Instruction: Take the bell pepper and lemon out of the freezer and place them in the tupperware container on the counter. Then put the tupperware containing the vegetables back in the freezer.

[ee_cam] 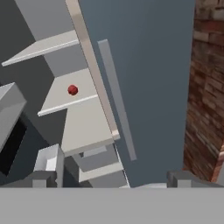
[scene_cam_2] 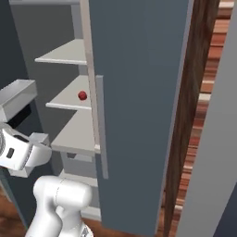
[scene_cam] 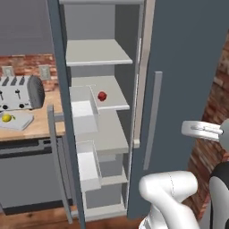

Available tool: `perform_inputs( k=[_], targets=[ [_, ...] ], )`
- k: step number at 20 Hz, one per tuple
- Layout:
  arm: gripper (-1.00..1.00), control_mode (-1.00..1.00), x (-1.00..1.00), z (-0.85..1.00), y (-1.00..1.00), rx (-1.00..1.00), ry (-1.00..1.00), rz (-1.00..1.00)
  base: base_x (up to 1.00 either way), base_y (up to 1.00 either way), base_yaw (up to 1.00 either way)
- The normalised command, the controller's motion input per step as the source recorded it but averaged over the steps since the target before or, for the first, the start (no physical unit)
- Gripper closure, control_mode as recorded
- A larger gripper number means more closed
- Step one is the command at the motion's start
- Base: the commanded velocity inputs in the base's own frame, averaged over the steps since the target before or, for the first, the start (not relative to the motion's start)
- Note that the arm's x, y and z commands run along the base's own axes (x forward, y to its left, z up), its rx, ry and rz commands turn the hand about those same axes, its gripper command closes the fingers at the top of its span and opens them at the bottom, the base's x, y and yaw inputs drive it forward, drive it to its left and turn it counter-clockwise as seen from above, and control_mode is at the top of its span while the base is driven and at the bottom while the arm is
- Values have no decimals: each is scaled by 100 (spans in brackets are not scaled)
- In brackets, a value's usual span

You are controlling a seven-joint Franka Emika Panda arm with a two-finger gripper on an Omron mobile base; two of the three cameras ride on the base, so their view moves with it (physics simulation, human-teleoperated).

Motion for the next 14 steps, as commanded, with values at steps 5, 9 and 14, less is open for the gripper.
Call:
perform_inputs(
  k=[5, 9, 14],
  targets=[
    [-100, 100, 0, 0, 0, 0, 0, 0, 48, -3, 0],
    [-100, 100, 0, 0, 0, 0, 0, 0, 54, 0, 0],
    [-100, 100, 0, 0, 0, 0, 0, 0, 66, 0, 0]
  ],
)
